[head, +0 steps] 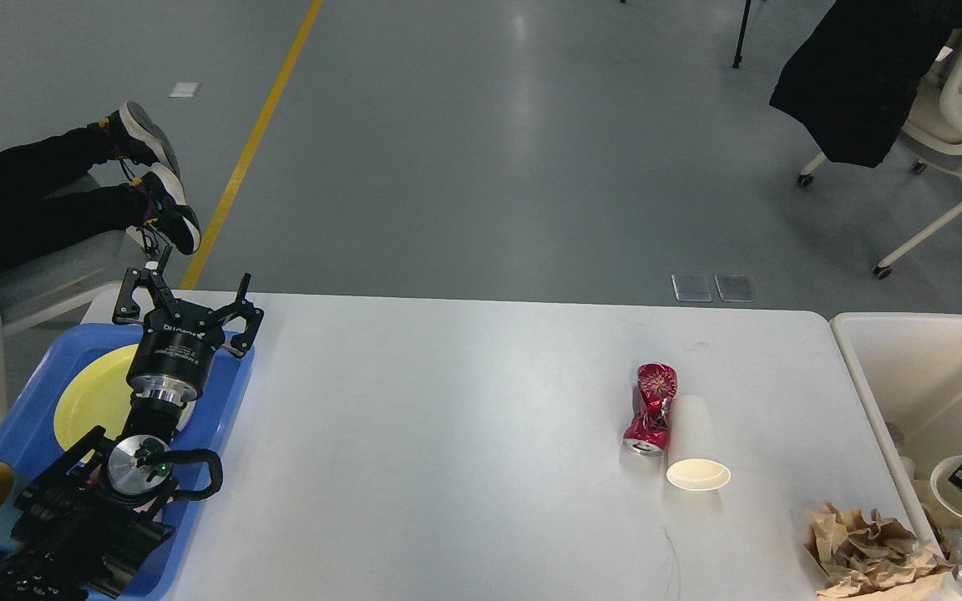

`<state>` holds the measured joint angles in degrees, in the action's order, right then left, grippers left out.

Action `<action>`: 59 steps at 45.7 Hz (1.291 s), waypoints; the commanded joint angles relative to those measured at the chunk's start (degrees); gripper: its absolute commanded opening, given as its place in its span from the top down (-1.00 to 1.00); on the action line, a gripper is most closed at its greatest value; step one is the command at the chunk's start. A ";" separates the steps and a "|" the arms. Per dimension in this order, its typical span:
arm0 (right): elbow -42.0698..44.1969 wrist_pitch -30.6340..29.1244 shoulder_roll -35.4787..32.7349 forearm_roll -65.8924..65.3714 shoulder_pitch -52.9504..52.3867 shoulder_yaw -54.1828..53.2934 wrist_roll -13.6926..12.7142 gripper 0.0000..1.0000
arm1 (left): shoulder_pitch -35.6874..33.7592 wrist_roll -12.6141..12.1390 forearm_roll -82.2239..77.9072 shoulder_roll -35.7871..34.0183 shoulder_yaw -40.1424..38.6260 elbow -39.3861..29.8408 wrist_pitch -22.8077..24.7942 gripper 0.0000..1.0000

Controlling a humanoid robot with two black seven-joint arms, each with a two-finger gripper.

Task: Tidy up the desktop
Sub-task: 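Lower the paper cup into the white bin and release it, then raise the right gripper out of the bin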

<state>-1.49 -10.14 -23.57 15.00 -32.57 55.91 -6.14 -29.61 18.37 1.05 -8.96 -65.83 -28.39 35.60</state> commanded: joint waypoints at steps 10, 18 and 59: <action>0.35 3.10 1.34 0.03 2.16 -0.45 -0.54 1.00 | -0.01 0.00 0.01 0.00 0.00 0.00 0.00 -0.93; -0.27 10.74 1.34 0.03 2.25 -2.99 -0.27 -1.00 | -0.01 0.00 0.01 0.00 0.00 0.00 -0.09 -0.93; -37.08 -3.56 -12.90 -15.34 -34.99 -1.86 -7.12 -1.00 | -0.01 0.00 0.01 0.00 0.00 0.00 0.00 -0.93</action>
<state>-28.48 -9.16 -33.84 5.89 -57.46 53.60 -9.51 -29.62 18.37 1.04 -8.97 -65.83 -28.39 35.54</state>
